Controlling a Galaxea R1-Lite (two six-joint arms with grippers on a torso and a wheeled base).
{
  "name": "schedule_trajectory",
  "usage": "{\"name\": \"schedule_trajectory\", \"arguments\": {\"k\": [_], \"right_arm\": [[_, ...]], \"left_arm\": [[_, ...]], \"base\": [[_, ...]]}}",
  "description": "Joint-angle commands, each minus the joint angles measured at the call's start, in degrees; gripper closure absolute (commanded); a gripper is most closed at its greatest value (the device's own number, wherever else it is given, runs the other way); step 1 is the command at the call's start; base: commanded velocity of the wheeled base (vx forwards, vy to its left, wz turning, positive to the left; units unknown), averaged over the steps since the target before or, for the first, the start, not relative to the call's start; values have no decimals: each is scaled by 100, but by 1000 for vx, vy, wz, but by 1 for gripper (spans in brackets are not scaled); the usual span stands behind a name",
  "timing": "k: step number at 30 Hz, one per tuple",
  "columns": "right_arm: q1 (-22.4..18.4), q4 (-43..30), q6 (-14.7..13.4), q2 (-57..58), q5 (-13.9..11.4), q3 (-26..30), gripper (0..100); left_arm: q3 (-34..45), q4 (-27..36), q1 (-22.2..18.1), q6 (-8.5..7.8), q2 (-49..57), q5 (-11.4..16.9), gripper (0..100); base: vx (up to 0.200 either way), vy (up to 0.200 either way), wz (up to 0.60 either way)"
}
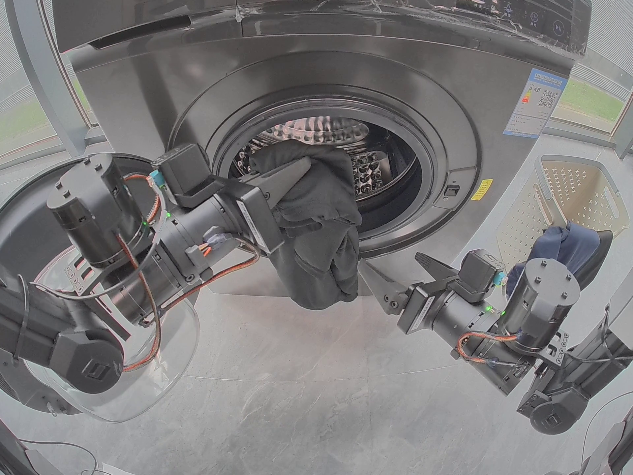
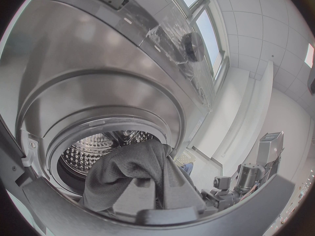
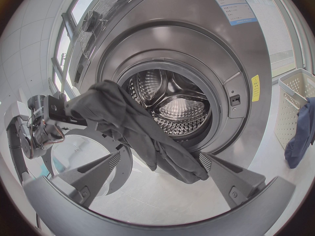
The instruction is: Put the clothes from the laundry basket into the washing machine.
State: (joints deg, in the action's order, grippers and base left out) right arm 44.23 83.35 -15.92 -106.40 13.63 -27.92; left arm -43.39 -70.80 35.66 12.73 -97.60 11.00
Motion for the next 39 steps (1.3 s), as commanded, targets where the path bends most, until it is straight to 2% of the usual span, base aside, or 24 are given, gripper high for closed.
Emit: {"name": "schedule_trajectory", "arguments": {"k": [1, 3, 12, 16, 29, 39], "right_arm": [[-28, 24, 63, -171, -9, -47, 0], [-99, 24, 63, -206, -9, -118, 0], [-230, 24, 72, -364, -1, -416, 0], [-248, 24, 159, -434, -9, -522, 0], [-336, 182, 186, -663, -18, -522, 0], [-362, 182, 230, -970, -106, -847, 0]], "left_arm": [[102, -12, 47, 125, 215, -1, 100], [155, 14, 73, 177, 329, -1, 100], [401, 313, 257, 177, 514, 34, 100], [471, 295, 275, 177, 426, 43, 100], [463, 295, 293, 160, 417, 69, 100], [515, 251, 310, 186, 426, 87, 100]], "base": [[0, 0, 0], [0, 0, 0], [0, 0, 0], [0, 0, 0], [0, 0, 0], [0, 0, 0]]}}
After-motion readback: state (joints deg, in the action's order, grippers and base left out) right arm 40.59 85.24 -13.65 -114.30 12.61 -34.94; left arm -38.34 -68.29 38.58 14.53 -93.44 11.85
